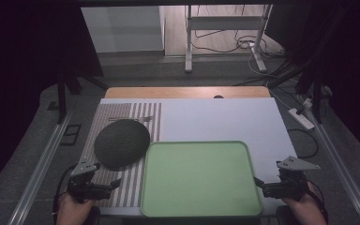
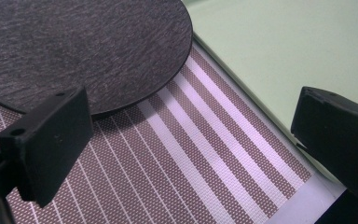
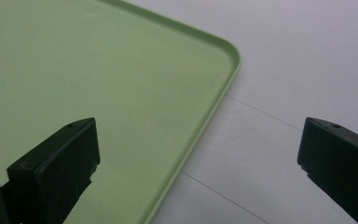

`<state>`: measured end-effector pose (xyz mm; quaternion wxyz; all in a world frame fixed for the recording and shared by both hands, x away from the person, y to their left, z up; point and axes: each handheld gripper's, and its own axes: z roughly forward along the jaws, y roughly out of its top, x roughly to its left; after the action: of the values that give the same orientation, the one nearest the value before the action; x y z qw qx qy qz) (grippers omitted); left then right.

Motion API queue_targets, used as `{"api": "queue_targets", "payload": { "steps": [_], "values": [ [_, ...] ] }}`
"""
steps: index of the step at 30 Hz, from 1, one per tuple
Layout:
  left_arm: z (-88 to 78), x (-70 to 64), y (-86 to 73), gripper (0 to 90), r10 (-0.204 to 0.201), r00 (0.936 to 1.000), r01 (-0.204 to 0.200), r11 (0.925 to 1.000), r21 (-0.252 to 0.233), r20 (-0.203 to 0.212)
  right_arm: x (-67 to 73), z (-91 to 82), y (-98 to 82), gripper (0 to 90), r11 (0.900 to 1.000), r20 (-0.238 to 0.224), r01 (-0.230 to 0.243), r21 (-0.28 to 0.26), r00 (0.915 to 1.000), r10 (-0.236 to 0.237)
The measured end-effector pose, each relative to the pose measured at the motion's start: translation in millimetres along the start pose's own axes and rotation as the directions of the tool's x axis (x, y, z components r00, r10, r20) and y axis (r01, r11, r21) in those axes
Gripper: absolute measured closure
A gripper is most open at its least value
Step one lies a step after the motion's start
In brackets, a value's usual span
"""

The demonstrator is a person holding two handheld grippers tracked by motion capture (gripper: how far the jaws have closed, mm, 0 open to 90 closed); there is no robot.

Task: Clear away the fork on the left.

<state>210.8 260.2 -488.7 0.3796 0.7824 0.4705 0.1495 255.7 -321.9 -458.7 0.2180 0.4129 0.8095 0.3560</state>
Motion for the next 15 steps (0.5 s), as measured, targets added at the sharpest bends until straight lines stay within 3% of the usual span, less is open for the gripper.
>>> {"api": "queue_targets", "payload": {
  "steps": [15],
  "values": [
    [1.9,0.6,1.1,0.9,0.003,0.9999,-0.003,0.9998,0.021,0.015,1.2,0.6,0.2,0.0,1.0,-0.022,0.019,0.008,0.9996,-0.019]
  ]
}}
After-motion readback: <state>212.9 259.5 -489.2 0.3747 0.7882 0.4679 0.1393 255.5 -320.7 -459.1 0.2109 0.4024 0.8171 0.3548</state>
